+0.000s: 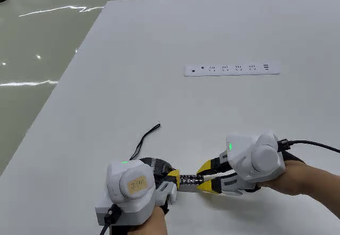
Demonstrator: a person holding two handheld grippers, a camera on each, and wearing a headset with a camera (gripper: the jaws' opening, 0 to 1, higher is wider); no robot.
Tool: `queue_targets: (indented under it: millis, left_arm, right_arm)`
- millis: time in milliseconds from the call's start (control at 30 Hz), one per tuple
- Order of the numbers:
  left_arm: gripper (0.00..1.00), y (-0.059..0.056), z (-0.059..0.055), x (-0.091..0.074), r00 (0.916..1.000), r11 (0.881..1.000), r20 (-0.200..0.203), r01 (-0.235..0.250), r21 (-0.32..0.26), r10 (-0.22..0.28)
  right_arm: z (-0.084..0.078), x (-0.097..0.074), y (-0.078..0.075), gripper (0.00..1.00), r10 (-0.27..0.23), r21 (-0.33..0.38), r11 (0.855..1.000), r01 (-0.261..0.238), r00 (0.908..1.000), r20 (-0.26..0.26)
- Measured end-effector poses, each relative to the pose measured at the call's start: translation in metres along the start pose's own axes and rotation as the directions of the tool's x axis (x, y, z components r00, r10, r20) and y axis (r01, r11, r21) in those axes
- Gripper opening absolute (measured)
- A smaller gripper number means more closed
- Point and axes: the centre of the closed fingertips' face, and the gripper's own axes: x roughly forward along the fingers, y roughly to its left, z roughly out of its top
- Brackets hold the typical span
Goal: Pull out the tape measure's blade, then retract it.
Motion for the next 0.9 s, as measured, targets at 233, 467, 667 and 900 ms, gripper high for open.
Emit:
queue_targets:
  millis: [233, 467, 667, 900]
  left_arm:
    - [0.56, 0.001, 0.0, 0.0, 1.0, 1.0, 0.0, 0.006, -0.001, -0.006]
    - [0.56, 0.002, 0.001, -0.001, 0.9999, 1.0, -0.002, 0.01, -0.006, -0.01]
    - [0.56, 0.003, 0.001, -0.001, 0.9999, 1.0, -0.003, 0.011, -0.01, -0.011]
    - [0.56, 0.003, 0.001, -0.001, 0.9999, 1.0, -0.001, 0.014, -0.014, -0.014]
  right_arm:
    - [0.003, 0.004, 0.0, 0.14, 0.004, -0.001, 1.0, -0.004, 1.0, 0.002]
    - [0.007, 0.008, -0.001, 0.14, 0.002, -0.006, 1.0, -0.001, 1.0, 0.002]
    - [0.01, 0.01, -0.002, 0.14, 0.001, -0.009, 1.0, -0.001, 1.0, 0.001]
    - [0.013, 0.014, -0.002, 0.14, 0.002, -0.01, 1.0, -0.002, 1.0, 0.003]
